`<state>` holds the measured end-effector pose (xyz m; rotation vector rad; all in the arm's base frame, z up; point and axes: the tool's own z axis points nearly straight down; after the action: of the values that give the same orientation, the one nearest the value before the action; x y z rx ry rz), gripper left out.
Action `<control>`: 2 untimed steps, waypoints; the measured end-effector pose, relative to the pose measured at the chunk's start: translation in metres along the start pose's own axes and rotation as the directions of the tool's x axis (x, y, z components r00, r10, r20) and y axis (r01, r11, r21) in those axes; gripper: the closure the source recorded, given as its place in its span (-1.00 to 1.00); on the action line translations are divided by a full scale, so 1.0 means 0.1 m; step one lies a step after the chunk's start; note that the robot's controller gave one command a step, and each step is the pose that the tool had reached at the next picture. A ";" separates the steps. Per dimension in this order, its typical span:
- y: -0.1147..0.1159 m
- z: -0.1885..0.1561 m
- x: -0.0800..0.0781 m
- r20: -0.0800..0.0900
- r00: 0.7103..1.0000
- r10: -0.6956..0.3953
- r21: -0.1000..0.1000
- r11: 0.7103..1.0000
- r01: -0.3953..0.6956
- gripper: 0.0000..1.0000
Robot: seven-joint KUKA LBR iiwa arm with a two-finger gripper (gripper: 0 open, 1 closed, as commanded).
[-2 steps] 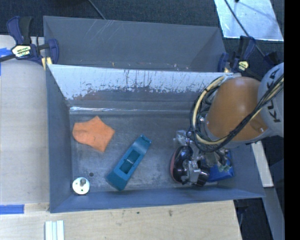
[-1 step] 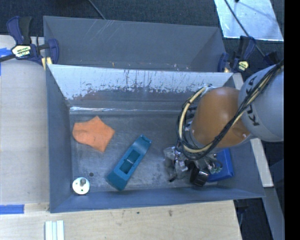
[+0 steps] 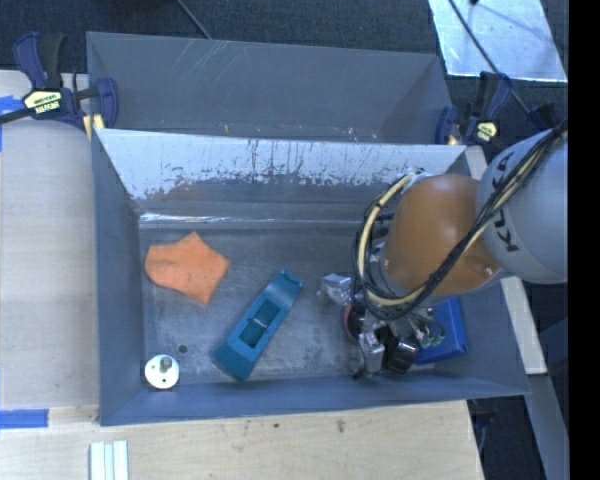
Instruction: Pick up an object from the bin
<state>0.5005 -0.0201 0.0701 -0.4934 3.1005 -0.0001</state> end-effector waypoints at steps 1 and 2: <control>0.00 0.00 0.00 0.000 1.000 0.000 0.000 1.000 0.000 -1.00; 0.00 0.00 0.00 0.000 1.000 0.000 0.000 1.000 0.000 -1.00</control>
Offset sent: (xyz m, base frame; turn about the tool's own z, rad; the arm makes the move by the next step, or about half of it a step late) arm 0.0000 0.0000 0.0000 0.0000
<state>0.5005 -0.0202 0.0701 -0.4937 3.1004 -0.0003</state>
